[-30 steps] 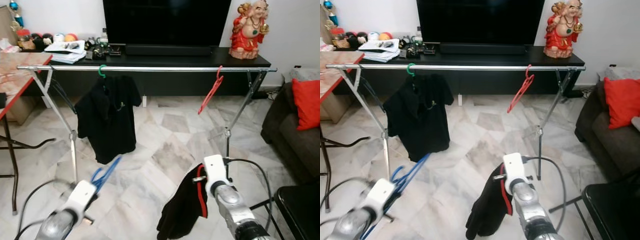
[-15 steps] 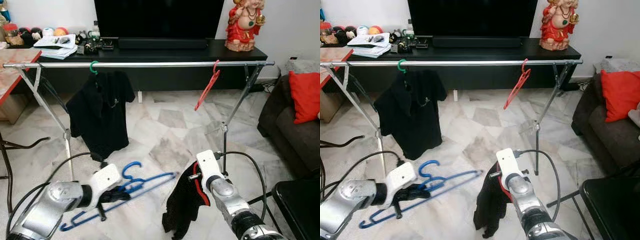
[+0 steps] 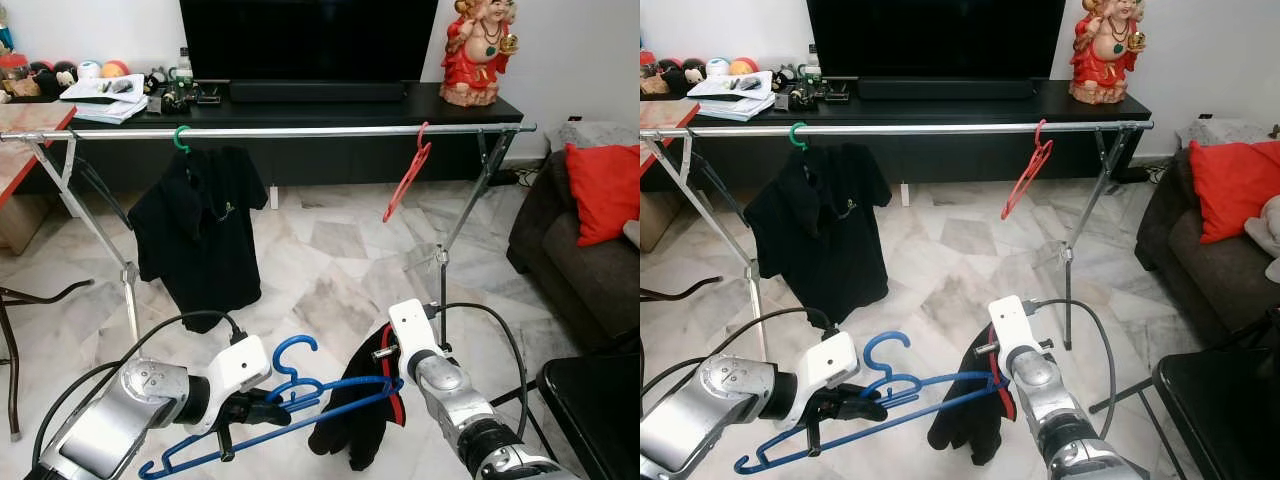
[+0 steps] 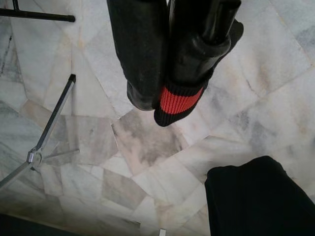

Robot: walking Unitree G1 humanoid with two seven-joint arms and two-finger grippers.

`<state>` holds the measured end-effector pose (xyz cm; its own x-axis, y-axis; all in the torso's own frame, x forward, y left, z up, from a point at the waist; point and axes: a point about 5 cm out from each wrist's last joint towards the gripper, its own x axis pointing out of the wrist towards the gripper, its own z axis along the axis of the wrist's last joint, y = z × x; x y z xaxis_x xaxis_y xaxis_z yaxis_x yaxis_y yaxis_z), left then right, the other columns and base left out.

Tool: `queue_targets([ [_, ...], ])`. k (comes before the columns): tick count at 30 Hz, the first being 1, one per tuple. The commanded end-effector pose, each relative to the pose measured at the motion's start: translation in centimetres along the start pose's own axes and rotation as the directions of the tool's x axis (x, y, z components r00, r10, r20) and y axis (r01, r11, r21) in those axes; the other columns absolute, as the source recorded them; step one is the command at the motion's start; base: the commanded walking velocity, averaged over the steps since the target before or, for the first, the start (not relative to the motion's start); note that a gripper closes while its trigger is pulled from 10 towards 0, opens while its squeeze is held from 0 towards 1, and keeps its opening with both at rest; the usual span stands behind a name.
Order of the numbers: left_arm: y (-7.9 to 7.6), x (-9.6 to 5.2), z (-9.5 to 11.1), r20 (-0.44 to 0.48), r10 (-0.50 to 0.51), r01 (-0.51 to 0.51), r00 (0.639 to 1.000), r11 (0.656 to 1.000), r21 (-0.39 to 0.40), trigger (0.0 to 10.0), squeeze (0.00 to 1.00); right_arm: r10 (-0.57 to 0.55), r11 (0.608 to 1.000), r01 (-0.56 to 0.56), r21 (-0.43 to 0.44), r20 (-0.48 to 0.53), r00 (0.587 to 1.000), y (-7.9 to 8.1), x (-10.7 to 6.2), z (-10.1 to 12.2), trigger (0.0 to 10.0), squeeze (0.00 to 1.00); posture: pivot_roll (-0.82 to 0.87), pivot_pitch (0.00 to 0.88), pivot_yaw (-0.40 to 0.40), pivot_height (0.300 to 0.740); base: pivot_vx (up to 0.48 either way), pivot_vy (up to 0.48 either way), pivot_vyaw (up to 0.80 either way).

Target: Hang hanger

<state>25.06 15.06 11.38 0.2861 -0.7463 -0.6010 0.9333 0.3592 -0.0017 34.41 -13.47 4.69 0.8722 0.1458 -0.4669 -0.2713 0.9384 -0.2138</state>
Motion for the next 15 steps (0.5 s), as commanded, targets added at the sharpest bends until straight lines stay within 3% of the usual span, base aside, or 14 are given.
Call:
queue_targets([
  [1,-0.2,-0.1,0.3,0.003,-0.003,0.003,1.000,1.000,0.016,10.0,0.00,-0.005,1.000,0.005,0.005,0.031,1.000,-0.1,0.2,1.0,10.0,0.00,0.14,0.024,-0.037,0.740,0.000,0.000,0.00],
  [15,0.1,1.8,-0.5,0.024,0.102,-0.101,0.995,0.995,-0.010,10.0,0.00,0.004,1.000,-0.004,0.025,0.024,1.000,0.3,0.1,0.7,10.0,0.00,0.14,0.033,-0.044,0.740,0.000,0.000,0.00],
])
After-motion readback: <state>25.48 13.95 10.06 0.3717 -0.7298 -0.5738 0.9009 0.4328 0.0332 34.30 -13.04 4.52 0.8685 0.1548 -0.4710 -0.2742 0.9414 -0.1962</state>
